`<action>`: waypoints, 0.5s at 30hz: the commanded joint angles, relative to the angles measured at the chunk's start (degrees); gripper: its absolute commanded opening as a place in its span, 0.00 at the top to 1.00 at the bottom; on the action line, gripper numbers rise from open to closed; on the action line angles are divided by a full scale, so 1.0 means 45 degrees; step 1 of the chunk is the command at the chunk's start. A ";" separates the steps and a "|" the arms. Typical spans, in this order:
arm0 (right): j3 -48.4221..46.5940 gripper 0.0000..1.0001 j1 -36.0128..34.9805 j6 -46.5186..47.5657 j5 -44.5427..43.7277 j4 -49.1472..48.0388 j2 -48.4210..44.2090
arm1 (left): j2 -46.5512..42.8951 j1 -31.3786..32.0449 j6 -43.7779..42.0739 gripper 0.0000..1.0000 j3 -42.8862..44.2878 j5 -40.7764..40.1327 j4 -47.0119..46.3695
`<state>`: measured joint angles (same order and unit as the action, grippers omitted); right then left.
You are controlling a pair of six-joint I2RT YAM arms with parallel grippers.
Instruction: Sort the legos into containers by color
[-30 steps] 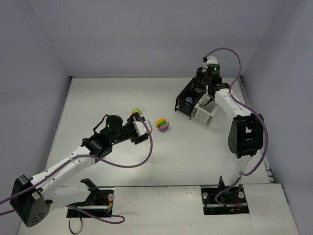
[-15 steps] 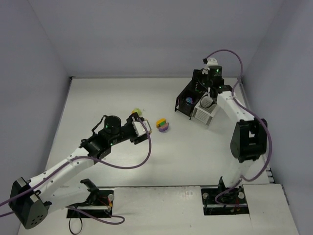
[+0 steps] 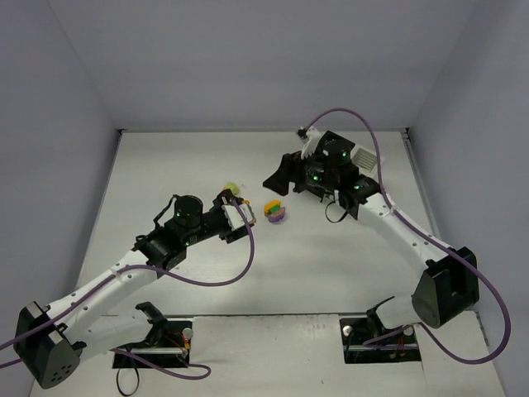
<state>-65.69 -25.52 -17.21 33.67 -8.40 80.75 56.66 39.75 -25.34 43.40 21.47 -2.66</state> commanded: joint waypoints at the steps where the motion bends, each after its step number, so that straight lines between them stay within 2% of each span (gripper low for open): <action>1: 0.0534 0.31 -0.0714 -0.1289 0.1423 -0.1744 -0.0717 | -0.0327 -0.0083 -0.0169 0.80 0.0356 0.0208 -0.0992; 8: 0.1023 0.31 -0.2101 -0.1722 0.1054 -0.2116 -0.0679 | -0.0210 -0.0063 -0.0208 0.80 0.0356 0.0267 -0.0973; 15: 0.1161 0.32 -0.2746 -0.1956 0.0975 -0.2488 -0.0348 | -0.0034 -0.0063 -0.0247 0.80 0.0434 0.0423 -0.0855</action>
<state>-60.40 -36.73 -24.69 37.50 -13.69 80.25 56.66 39.75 -25.41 43.40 21.63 -2.85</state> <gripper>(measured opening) 0.684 0.578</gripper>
